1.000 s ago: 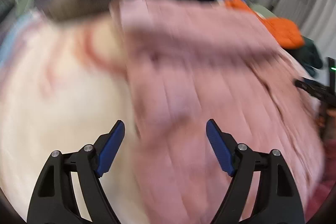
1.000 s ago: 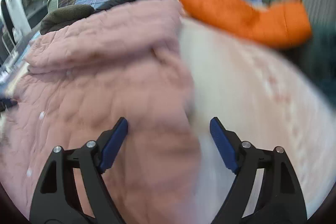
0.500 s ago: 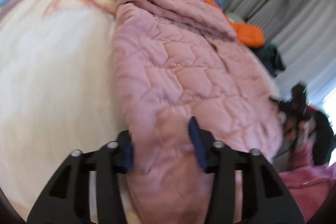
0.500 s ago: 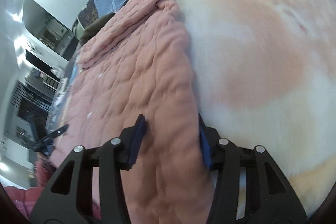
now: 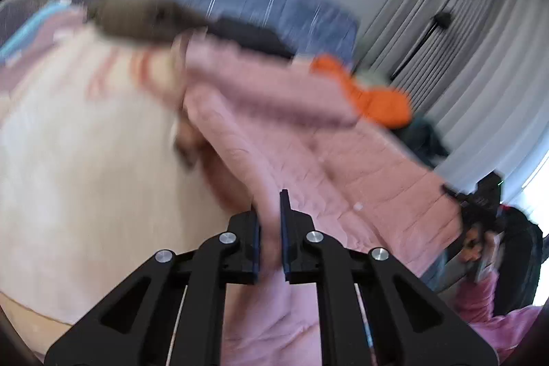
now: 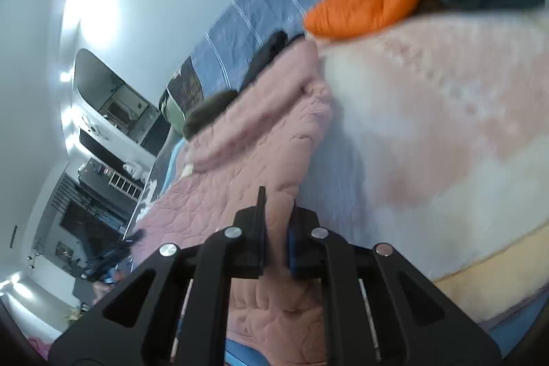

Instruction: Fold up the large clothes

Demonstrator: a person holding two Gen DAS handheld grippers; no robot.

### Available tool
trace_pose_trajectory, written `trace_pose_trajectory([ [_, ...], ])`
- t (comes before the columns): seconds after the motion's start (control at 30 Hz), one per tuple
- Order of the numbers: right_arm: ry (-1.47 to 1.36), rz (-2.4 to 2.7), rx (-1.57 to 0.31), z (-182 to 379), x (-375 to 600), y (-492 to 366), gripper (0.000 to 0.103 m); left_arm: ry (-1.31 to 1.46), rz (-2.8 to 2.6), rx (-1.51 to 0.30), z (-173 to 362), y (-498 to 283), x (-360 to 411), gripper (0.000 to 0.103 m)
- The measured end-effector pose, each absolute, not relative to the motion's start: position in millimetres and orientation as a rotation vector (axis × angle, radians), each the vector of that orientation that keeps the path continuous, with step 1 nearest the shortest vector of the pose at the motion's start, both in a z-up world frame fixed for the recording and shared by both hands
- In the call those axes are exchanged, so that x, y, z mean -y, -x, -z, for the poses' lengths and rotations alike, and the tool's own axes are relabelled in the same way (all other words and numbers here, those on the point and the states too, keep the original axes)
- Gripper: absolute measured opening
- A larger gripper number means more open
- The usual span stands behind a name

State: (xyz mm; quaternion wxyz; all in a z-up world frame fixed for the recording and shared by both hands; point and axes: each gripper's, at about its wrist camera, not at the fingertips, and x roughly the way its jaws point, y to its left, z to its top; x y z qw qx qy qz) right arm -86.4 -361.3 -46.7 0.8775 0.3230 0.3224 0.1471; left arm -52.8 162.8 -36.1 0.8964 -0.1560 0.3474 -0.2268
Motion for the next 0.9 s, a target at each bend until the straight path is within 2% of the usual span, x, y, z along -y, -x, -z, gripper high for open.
trace_pose_trajectory([
  [0.1,-0.654,-0.249,-0.716,54.8,366.8,81.0,0.011,0.24,0.461,-0.651,16.5,71.1,-162.3,0.005],
  [0.2,-0.737,-0.234,-0.826,96.6,372.7,73.4,0.018,0.265,0.453,-0.707,39.8,75.2,-171.4,0.006],
  [0.23,-0.761,-0.223,-0.861,111.7,374.5,72.6,0.023,0.281,0.439,-0.735,50.1,73.5,-175.3,0.01],
  [0.3,-0.801,-0.23,-0.864,128.4,378.4,83.0,0.024,0.343,0.414,-0.805,77.9,72.7,-186.3,0.02],
  [0.37,-0.821,-0.253,-0.846,133.0,380.0,93.7,0.028,0.388,0.412,-0.841,97.1,77.8,-194.9,0.04],
  [0.43,-0.818,-0.289,-0.821,130.4,381.1,107.2,0.038,0.397,0.415,-0.854,109.3,88.0,-196.2,0.05],
  [0.5,-0.784,-0.317,-0.808,124.8,379.6,117.5,0.044,0.403,0.447,-0.876,117.5,94.6,-193.7,0.052],
  [0.57,-0.732,-0.346,-0.803,119.4,375.2,124.6,0.047,0.421,0.488,-0.913,127.4,97.3,-189.4,0.066],
  [0.63,-0.688,-0.372,-0.81,116.8,369.8,125.9,0.047,0.384,0.501,-0.96,139.7,99.0,-175.5,0.066],
  [0.67,-0.677,-0.367,-0.815,116.1,365.9,123.2,0.044,0.346,0.492,-0.941,139.6,100.0,-168.6,0.066],
  [0.7,-0.676,-0.362,-0.818,114.7,364.1,119.1,0.023,0.331,0.496,-0.933,137.6,97.5,-161.2,0.062],
  [0.73,-0.693,-0.369,-0.822,113.4,362.1,115.9,0.013,0.341,0.513,-0.931,134.7,95.6,-158.9,0.032],
  [0.77,-0.716,-0.377,-0.806,109.3,362.8,114.5,0.013,0.362,0.52,-0.92,126.9,92.3,-156.2,0.015],
  [0.9,-0.748,-0.419,-0.642,66.1,369.9,113.9,0.011,0.381,0.525,-0.724,61.4,86.7,-155.4,0.01],
])
